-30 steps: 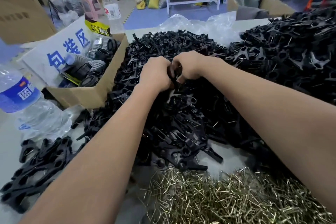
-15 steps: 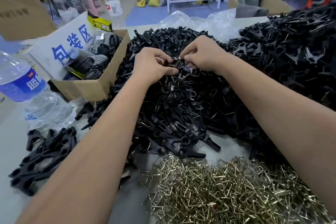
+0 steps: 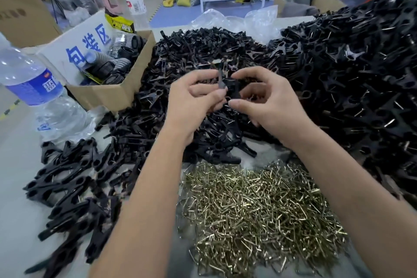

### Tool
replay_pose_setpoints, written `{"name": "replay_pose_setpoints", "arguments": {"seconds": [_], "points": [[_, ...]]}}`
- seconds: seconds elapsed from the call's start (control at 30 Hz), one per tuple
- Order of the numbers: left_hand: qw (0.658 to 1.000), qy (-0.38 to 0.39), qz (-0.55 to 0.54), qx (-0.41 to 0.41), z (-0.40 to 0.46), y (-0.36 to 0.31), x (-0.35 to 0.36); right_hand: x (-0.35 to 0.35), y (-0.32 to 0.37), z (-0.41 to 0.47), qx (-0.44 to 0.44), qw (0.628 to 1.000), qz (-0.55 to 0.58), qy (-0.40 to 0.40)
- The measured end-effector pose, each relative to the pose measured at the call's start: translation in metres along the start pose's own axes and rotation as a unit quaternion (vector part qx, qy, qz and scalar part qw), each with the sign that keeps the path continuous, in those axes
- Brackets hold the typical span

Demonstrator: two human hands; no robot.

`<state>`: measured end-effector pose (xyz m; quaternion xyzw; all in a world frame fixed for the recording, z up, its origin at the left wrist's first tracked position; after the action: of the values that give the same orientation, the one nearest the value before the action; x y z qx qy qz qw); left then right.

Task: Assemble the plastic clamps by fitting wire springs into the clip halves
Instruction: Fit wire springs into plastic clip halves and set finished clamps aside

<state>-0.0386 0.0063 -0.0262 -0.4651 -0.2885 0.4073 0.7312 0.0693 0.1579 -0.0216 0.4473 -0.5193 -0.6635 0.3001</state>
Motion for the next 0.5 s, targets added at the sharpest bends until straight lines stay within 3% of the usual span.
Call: {"name": "replay_pose_setpoints", "arguments": {"seconds": [0.23,0.37,0.5], "points": [[0.997,0.045,-0.032,-0.052,-0.046,0.006,0.005,-0.006,-0.032,-0.045,0.070,0.996,0.055,0.029],[0.994,0.059,-0.053,-0.070,-0.053,0.010,0.003,-0.004,-0.034,-0.054,0.006,1.000,0.004,0.016],[0.996,0.080,0.010,-0.039,-0.055,0.012,0.005,-0.009,-0.041,-0.057,-0.026,0.998,-0.055,-0.034]]}}
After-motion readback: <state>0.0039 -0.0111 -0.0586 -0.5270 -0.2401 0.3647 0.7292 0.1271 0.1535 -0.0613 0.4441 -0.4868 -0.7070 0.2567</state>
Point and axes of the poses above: each hand's wrist, its own z-axis towards the middle knuckle, its own x-axis out of the palm, y = z × x, the point moved 1 cm from there along z, towards the middle knuckle, and after that the axes turned 14 degrees about x, right-handed, at the moved point
